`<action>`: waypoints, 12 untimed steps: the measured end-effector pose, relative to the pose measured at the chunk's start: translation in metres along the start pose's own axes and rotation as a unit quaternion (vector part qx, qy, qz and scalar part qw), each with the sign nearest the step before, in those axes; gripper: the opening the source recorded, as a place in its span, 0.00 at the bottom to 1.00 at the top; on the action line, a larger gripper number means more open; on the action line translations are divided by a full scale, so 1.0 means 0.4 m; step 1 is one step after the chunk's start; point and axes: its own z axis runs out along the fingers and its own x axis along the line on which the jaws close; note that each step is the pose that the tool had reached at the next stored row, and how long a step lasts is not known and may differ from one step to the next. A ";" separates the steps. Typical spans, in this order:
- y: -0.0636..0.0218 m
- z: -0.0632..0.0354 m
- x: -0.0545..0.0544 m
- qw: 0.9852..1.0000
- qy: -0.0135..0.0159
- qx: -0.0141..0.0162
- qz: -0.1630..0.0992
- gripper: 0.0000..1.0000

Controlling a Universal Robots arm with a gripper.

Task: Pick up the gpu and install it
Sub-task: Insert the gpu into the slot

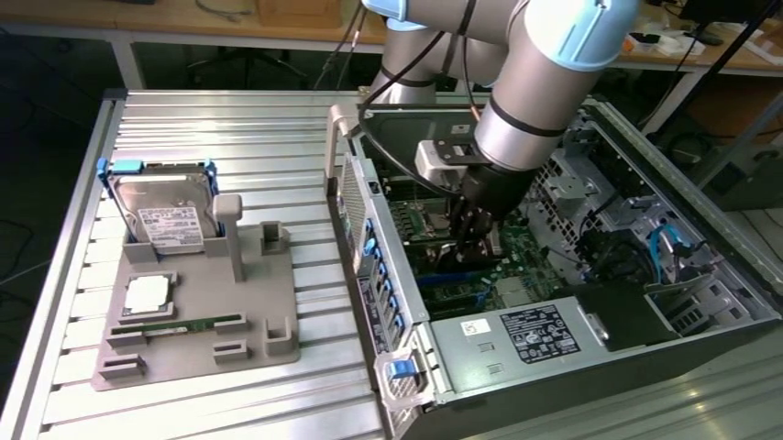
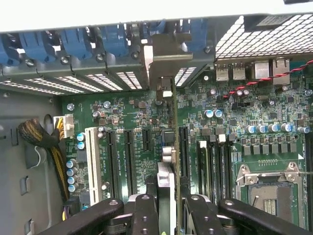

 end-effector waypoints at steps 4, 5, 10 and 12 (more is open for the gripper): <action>-0.002 0.000 0.007 1.000 0.000 0.000 0.000 0.27; -0.003 0.000 0.010 1.000 0.000 0.000 0.000 0.27; -0.016 -0.001 0.010 1.000 0.000 0.000 0.000 0.27; -0.018 -0.001 0.011 1.000 0.000 0.000 -0.001 0.27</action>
